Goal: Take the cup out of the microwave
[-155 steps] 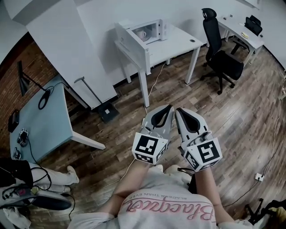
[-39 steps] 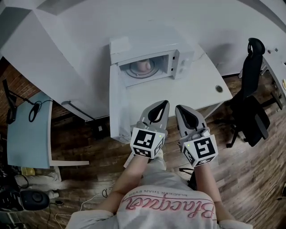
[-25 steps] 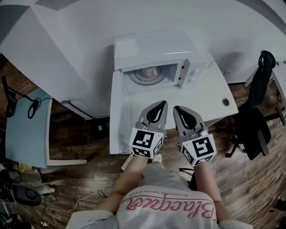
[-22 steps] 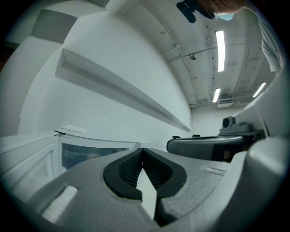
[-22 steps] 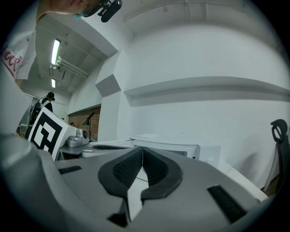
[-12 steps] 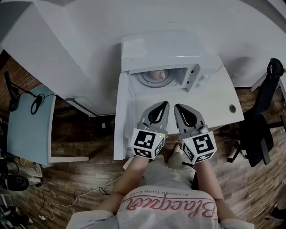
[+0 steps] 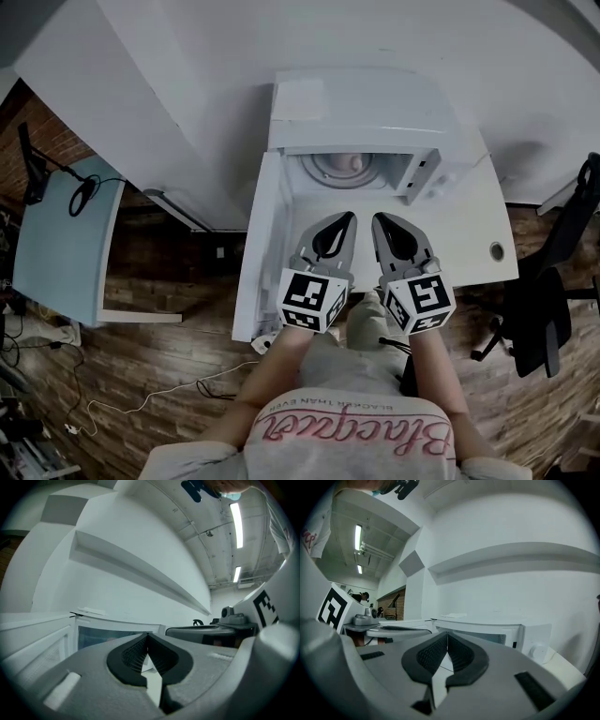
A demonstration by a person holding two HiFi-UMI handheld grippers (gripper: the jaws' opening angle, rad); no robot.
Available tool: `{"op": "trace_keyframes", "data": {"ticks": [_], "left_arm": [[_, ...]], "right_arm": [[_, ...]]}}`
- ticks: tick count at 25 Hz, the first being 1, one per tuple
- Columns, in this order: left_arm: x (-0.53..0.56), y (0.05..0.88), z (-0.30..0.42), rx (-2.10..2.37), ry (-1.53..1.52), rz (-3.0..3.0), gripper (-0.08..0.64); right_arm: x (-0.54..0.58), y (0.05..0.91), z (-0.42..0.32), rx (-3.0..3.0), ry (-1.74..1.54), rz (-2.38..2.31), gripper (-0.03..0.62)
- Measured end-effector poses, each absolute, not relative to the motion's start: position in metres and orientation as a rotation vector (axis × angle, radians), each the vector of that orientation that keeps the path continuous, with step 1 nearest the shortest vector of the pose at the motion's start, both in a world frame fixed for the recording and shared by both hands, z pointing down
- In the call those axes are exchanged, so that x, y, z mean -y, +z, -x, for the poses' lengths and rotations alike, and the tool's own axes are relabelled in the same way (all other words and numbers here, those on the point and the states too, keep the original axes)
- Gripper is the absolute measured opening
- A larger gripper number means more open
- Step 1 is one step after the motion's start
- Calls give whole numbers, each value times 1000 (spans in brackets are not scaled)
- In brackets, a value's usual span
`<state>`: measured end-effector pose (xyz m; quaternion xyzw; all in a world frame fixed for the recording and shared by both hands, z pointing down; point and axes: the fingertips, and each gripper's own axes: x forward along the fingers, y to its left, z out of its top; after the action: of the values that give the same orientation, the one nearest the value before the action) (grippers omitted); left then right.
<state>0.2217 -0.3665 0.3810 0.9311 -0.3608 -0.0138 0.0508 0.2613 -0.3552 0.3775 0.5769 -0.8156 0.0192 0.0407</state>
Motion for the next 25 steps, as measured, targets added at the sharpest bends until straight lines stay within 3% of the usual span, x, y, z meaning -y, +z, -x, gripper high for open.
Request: {"op": "trace_keyframes", "data": {"ticks": [20, 25], "left_arm": [[431, 410, -226, 1299, 16, -2735, 5], [441, 418, -228, 1318, 42, -2716, 5]], "right_arm": [[469, 428, -284, 2542, 138, -1670, 20], [492, 444, -287, 2520, 153, -1668, 108]]}}
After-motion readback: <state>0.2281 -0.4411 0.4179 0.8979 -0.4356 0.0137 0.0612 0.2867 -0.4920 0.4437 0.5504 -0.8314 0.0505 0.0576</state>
